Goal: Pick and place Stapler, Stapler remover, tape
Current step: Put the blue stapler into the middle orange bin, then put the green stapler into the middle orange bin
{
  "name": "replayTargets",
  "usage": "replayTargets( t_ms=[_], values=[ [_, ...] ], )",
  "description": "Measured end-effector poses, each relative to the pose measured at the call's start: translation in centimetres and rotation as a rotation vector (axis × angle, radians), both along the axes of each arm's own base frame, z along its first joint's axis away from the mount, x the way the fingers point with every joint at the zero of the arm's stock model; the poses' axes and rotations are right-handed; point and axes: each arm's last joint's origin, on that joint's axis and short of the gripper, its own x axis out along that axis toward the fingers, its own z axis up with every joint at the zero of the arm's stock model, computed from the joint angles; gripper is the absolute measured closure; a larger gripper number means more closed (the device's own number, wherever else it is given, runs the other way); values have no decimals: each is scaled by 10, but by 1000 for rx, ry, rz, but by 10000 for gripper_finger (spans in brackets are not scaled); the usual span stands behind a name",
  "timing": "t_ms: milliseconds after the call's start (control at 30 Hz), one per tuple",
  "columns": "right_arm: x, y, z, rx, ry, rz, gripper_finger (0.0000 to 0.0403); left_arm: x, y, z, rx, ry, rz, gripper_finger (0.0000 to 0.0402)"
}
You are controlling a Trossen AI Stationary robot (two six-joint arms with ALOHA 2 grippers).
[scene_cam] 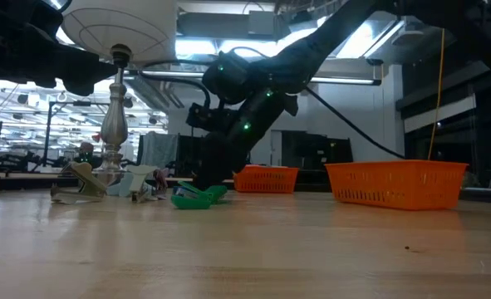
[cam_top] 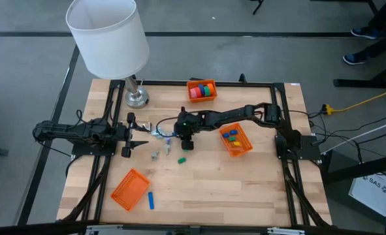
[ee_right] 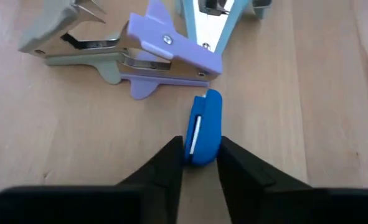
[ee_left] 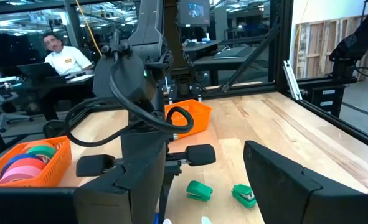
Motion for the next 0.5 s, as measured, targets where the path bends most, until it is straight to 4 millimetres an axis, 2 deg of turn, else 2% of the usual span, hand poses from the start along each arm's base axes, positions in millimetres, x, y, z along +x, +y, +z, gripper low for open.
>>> replayTargets(
  t_ms=[100, 267, 500],
  values=[
    [0, -2, 2, 12, -7, 13, 346, 0, 0, 0, 0, 0, 0, 185],
    [-10, -8, 21, 12, -37, -5, 358, 0, 0, 0, 0, 0, 0, 187],
    [-47, -4, 58, 3, -77, -30, 387, 0, 0, 0, 0, 0, 0, 185]
  ],
)
